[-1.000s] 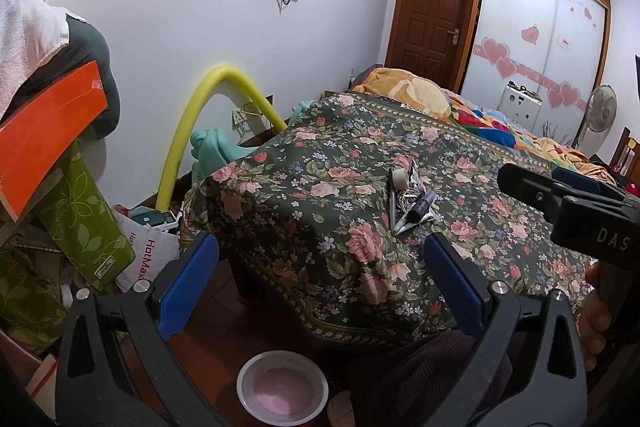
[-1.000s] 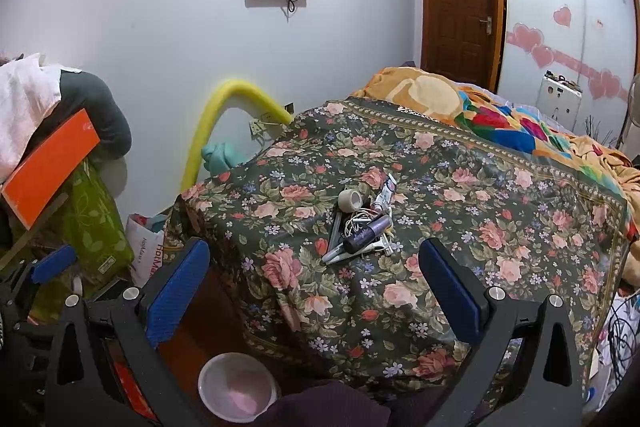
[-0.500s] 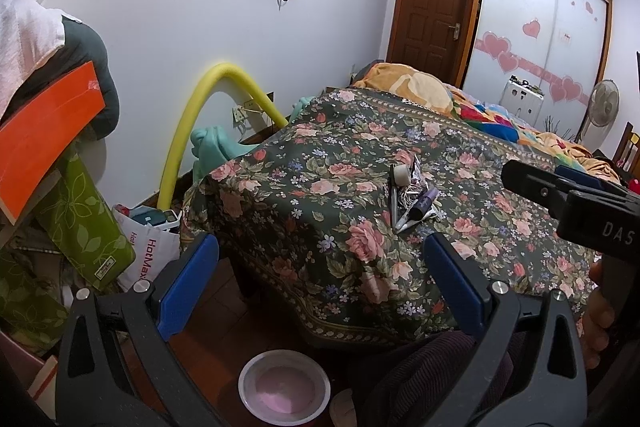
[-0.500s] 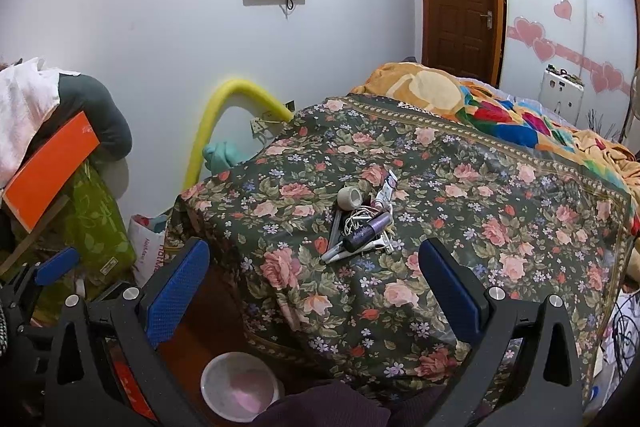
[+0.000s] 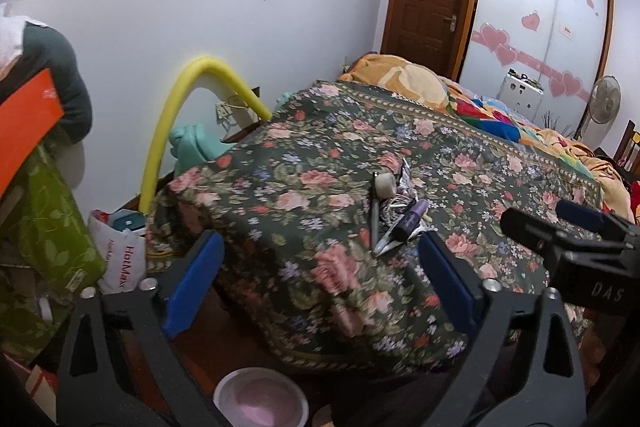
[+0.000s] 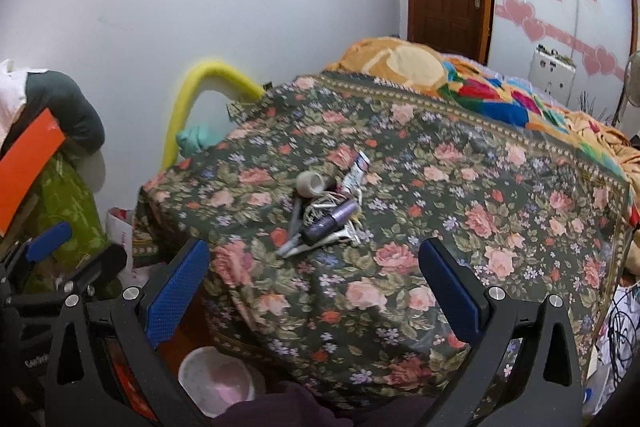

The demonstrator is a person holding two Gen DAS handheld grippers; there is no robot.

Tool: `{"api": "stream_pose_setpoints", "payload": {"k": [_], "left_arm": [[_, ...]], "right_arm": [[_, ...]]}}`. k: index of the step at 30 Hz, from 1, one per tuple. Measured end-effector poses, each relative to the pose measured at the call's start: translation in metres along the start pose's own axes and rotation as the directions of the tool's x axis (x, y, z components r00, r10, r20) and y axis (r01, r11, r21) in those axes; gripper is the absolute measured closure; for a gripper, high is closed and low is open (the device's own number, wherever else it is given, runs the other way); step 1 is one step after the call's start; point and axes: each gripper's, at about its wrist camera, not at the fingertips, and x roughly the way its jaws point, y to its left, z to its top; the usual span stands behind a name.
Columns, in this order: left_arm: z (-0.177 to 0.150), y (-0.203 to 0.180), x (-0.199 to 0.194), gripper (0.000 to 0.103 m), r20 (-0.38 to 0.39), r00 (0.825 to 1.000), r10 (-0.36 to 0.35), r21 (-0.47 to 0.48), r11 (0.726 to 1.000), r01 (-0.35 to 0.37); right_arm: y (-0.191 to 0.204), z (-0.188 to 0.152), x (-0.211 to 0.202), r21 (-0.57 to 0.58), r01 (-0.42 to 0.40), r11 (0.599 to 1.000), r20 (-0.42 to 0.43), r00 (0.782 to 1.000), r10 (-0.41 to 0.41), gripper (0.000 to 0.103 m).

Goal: Collect trash
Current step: 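Lower the left tool onto the purple marker and close it, then lift the purple marker off the bedspread with the left tool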

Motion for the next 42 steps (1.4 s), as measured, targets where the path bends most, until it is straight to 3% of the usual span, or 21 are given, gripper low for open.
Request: {"api": "stream_pose_setpoints", "payload": {"k": [5,12,21,27,33,38,42], "left_arm": [[0.004,-0.019,0.034,0.011,-0.052,0.998,-0.029,0.006,1.0,0.03],[0.006,-0.033,0.088,0.023,-0.154,0.984,-0.088,-0.02,0.996,0.085],[0.004,-0.048,0.155,0.05,-0.28,0.94,-0.195,-0.051,0.981,0.189],[0.002,-0.067,0.187,0.053,-0.328,0.914,-0.241,-0.03,0.969,0.245],[0.002,-0.081,0.208,0.054,-0.343,0.906,-0.248,0.015,0.963,0.27],[-0.001,-0.086,0.221,0.067,-0.368,0.898,-0.239,0.055,0.959,0.278],[-0.003,-0.088,0.218,0.068,-0.351,0.912,-0.214,0.095,0.96,0.262]], "right_arm": [[-0.023,0.0,0.023,0.033,-0.02,0.999,-0.058,0.998,0.022,0.002],[-0.051,0.002,0.066,0.07,-0.071,0.995,-0.167,0.983,0.082,0.025],[-0.071,0.0,0.123,0.106,-0.102,0.989,-0.295,0.947,0.129,0.052],[-0.074,-0.001,0.147,0.082,-0.099,0.992,-0.326,0.938,0.12,0.061],[-0.075,0.0,0.166,0.073,-0.116,0.991,-0.353,0.926,0.135,0.07],[-0.077,0.002,0.175,0.083,-0.135,0.987,-0.367,0.917,0.156,0.074],[-0.078,0.007,0.182,0.112,-0.156,0.981,-0.37,0.91,0.187,0.076]]}}
